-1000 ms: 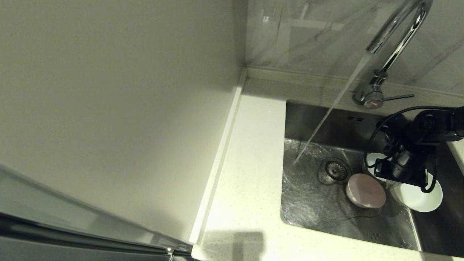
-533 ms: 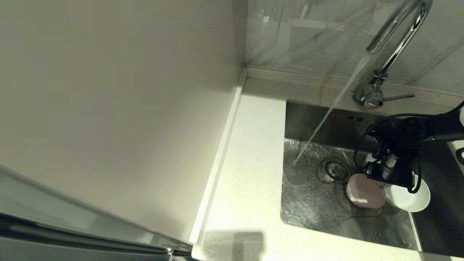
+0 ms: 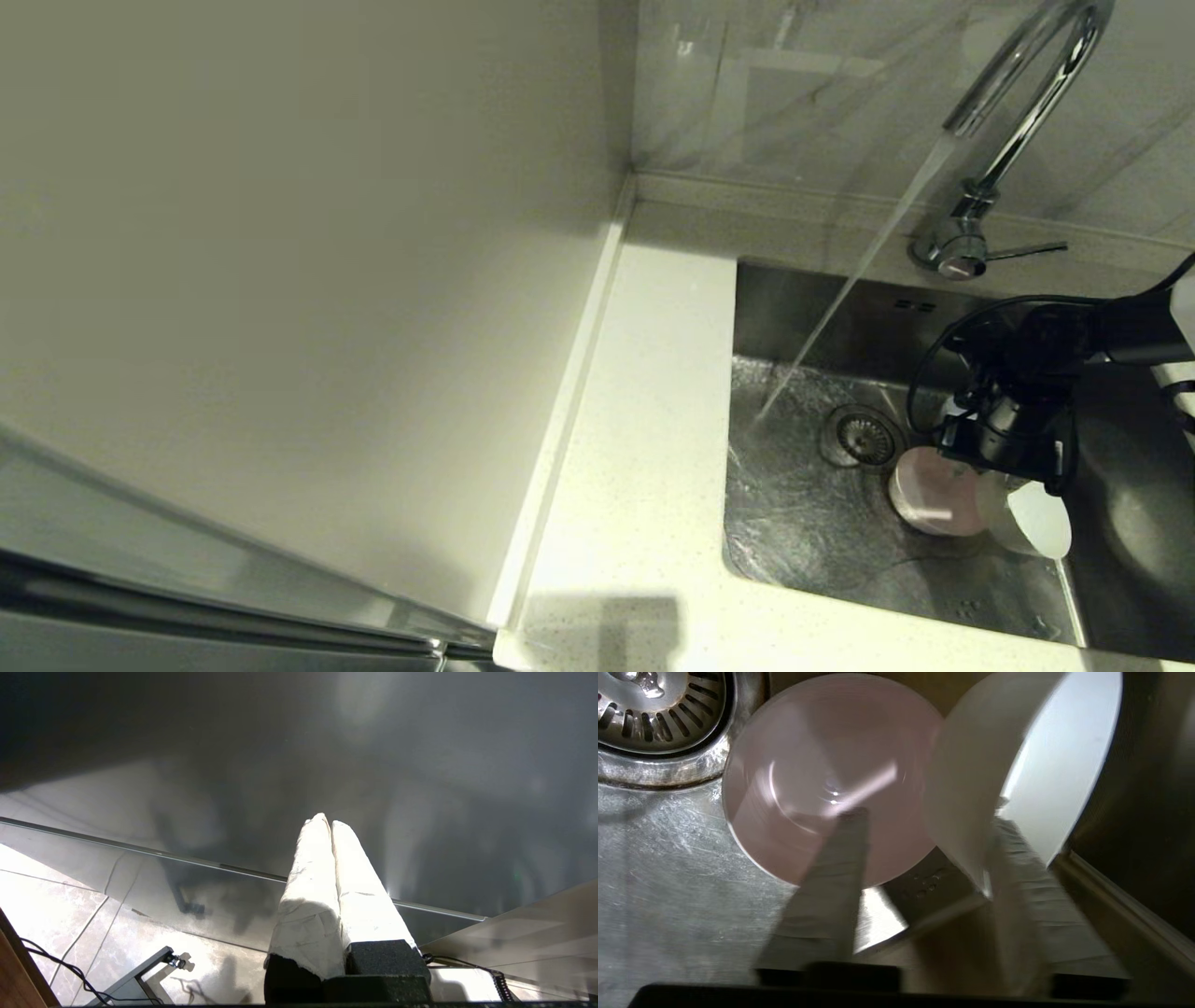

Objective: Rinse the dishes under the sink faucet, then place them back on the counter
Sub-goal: Put a bowl into the sink

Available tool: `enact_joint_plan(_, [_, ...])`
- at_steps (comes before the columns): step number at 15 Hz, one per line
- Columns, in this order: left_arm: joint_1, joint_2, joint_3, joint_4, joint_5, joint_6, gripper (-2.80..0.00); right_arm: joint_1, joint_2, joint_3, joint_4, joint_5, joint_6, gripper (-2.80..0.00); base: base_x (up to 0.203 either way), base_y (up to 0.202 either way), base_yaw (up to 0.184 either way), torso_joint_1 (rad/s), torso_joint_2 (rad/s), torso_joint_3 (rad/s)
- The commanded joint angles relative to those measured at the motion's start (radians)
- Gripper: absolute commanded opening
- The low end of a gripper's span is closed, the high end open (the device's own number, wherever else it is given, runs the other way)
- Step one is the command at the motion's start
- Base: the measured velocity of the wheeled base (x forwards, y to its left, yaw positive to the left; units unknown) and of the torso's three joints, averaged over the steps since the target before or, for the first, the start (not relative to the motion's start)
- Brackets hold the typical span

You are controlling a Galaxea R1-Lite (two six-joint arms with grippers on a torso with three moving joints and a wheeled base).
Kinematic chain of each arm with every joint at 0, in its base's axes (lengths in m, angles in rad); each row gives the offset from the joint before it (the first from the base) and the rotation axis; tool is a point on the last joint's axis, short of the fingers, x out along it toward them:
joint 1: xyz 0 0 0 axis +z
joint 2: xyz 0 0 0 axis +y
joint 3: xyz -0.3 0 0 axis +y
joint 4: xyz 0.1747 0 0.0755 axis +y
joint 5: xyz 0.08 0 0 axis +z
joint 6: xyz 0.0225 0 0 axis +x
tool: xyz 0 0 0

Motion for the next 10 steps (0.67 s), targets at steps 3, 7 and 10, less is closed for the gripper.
enact_joint_plan(3, [-0.001, -0.003, 0.0, 0.0, 0.001, 0.0, -2.8, -0.007, -0.028, 0.0, 0.005, -0.002, 0.024, 0.0, 0.0, 0.0, 0.0, 0.0, 0.0, 0.0])
enact_joint_plan(7, [-0.001, -0.003, 0.0, 0.0, 0.001, 0.0, -2.8, -0.084, -0.142, 0.056, 0.011, 0.064, 0.046, 0.0, 0.0, 0.0, 0.0, 0.0, 0.0, 0.0])
enact_joint_plan(10, [-0.001, -0.003, 0.0, 0.0, 0.001, -0.001, -2.8, -0.164, -0.288, 0.14, 0.024, 0.133, 0.041, 0.0, 0.0, 0.0, 0.0, 0.0, 0.0, 0.0])
